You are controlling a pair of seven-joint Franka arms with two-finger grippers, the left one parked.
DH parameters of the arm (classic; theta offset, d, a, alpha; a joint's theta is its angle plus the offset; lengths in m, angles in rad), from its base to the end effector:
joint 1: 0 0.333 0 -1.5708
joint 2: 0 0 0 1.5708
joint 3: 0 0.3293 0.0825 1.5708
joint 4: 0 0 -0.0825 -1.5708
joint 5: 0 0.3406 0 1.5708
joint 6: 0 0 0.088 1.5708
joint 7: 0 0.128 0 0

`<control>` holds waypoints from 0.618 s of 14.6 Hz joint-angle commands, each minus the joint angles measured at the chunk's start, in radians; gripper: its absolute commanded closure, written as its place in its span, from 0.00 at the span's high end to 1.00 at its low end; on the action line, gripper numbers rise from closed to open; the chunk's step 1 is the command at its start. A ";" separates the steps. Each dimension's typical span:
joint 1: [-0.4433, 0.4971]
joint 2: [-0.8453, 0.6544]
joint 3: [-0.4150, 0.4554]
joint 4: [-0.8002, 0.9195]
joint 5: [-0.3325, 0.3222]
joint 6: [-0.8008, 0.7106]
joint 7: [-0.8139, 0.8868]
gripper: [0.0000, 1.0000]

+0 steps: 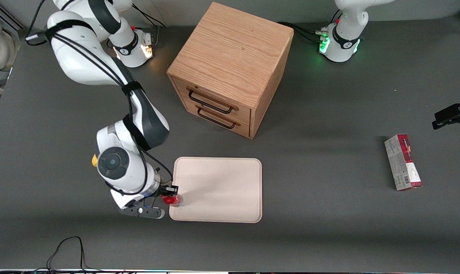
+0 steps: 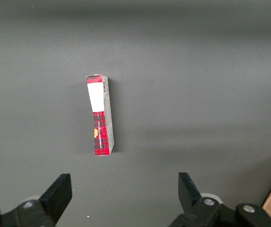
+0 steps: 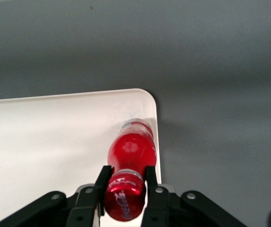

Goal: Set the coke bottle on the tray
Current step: 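Lower the bottle onto the tray's edge and open the right gripper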

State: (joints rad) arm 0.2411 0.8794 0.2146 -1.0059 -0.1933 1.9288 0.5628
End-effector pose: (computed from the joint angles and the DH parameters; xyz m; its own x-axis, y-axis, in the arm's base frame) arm 0.7030 0.2610 0.3357 0.9902 -0.1255 0.0605 -0.1249 -0.9921 -0.0147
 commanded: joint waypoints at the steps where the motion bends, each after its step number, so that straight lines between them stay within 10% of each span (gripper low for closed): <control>1: 0.012 0.021 0.000 0.046 -0.026 0.027 0.026 0.00; 5: 0.011 0.035 0.000 0.044 -0.026 0.052 0.029 0.03; 7: 0.011 0.039 0.000 0.027 -0.026 0.065 0.029 0.23; 9: 0.012 0.039 -0.001 0.021 -0.026 0.068 0.032 0.96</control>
State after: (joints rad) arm 0.2423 0.9093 0.2146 -1.0029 -0.1955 1.9865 0.5630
